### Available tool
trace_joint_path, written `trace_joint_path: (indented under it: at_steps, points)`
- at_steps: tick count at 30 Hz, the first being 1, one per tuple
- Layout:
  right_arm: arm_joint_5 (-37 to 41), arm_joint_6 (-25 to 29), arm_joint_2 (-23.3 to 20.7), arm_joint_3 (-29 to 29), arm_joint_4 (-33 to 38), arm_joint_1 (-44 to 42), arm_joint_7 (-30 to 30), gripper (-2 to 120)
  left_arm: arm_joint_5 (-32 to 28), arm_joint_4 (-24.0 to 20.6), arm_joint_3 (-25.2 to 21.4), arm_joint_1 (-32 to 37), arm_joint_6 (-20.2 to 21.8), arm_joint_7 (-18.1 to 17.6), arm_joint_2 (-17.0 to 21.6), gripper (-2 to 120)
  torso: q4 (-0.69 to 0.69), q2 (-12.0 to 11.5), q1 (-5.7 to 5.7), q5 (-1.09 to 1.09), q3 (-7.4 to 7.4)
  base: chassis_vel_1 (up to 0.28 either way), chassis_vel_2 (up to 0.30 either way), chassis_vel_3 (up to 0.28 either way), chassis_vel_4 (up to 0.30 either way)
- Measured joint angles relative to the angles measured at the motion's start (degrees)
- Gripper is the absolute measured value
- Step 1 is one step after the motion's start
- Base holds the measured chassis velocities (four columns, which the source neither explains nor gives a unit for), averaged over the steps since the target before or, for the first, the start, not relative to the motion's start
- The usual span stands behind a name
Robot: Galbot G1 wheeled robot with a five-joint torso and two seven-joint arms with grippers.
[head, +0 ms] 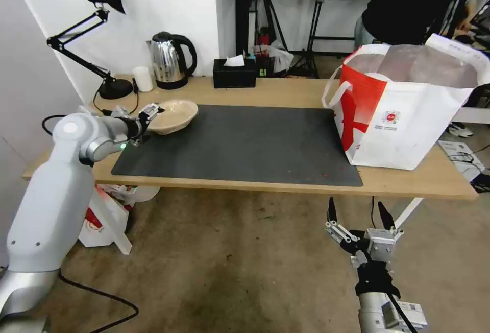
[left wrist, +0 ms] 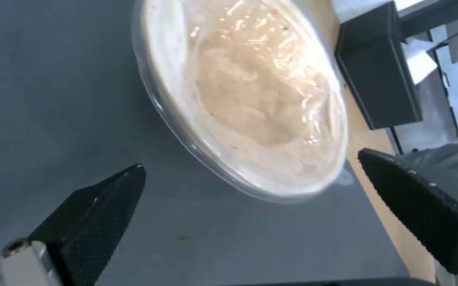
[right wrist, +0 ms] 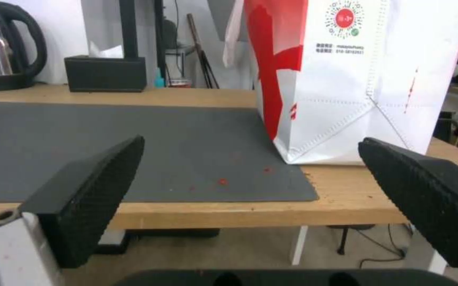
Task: Pick up the trash from the table and place it into the takeout bag.
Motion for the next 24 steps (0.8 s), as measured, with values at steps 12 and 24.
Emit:
trace_joint_path:
  at_steps: [12, 24]
  points:
    - [0.0, 0.0, 0.0, 0.0, 0.0, 0.0, 0.0, 100, 1.4, 3.1, 0.5, -1.5, 0.3, 1.6, -0.3, 100, 0.01, 0.0, 0.00, 0.00, 0.00, 0.000, 0.000, 0.000, 0.000]
    - [0.0, 0.0, 0.0, 0.0, 0.0, 0.0, 0.0, 100, 2.4, 6.2, 1.6, -3.8, 0.4, 2.5, -1.5, 100, -0.01, 0.0, 0.00, 0.00, 0.00, 0.000, 0.000, 0.000, 0.000]
